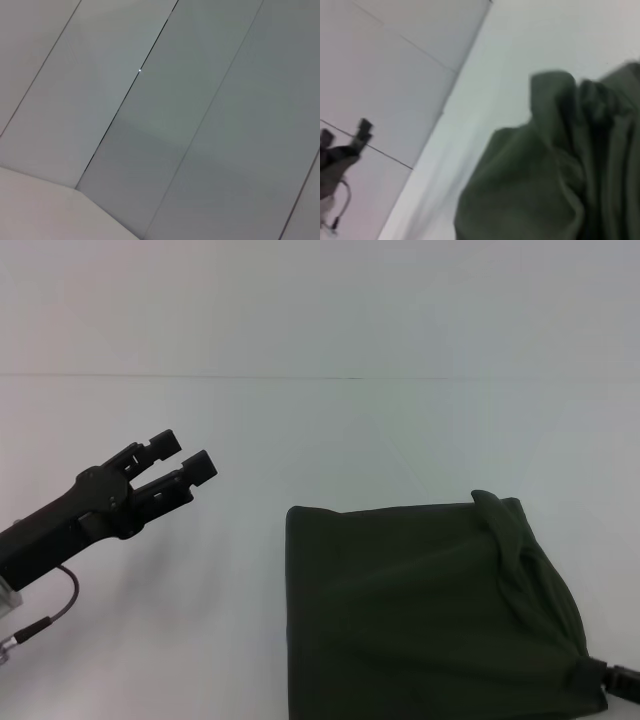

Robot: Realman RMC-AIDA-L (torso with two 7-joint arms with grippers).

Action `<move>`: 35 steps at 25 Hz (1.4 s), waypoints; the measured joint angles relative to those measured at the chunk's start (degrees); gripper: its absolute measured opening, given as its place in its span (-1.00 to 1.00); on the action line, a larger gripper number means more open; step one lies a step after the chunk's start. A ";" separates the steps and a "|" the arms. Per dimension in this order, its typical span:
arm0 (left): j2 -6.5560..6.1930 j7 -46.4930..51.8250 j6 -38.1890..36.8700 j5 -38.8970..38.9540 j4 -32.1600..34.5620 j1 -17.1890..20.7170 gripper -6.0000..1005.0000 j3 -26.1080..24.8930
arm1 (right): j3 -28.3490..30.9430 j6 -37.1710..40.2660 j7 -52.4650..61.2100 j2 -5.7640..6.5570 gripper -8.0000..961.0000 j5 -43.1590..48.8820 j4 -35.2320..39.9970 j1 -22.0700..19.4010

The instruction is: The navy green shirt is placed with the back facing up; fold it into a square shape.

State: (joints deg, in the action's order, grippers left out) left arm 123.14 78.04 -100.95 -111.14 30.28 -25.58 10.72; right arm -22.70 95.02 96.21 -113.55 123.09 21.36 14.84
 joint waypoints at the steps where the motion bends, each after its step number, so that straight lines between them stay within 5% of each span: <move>1: 0.00 -0.09 0.10 0.06 -0.02 0.00 0.88 0.00 | 0.87 1.29 -0.77 -0.07 -0.79 -0.05 0.68 -0.11; 5: 0.00 -0.14 0.19 0.38 -0.05 0.04 0.88 0.00 | 5.95 4.48 -4.41 -0.29 -0.57 -0.10 2.36 -0.72; 8: 0.00 -0.15 0.18 0.45 -0.05 0.15 0.88 0.00 | 11.63 7.00 -8.57 -0.26 -0.07 -0.13 2.47 -0.47; 11: -0.01 -0.16 0.20 0.69 -0.19 0.17 0.89 -0.01 | 14.26 8.68 -11.92 -0.93 0.24 -0.17 2.48 0.65; 13: -0.01 -0.17 0.29 1.15 -0.60 0.17 0.88 -0.01 | 15.97 10.02 -17.12 -2.64 0.44 -0.24 2.32 3.36; 20: 0.03 -0.12 1.11 1.53 -0.84 0.12 0.88 0.00 | 16.68 4.57 -22.60 -6.43 0.74 -0.22 -0.58 10.54; 28: 0.19 0.20 1.90 1.94 -0.84 0.28 0.89 0.00 | 12.41 -9.16 -25.26 -6.61 0.91 0.39 -7.87 18.15; 35: 0.28 0.23 1.90 1.94 -0.84 0.47 0.88 0.00 | 11.79 -15.48 -24.58 -6.39 0.91 0.09 -7.85 18.00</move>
State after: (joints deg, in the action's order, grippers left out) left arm 123.41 78.28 -99.05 -109.20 29.44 -25.11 10.72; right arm -10.91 79.54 71.63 -119.94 123.18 13.51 32.83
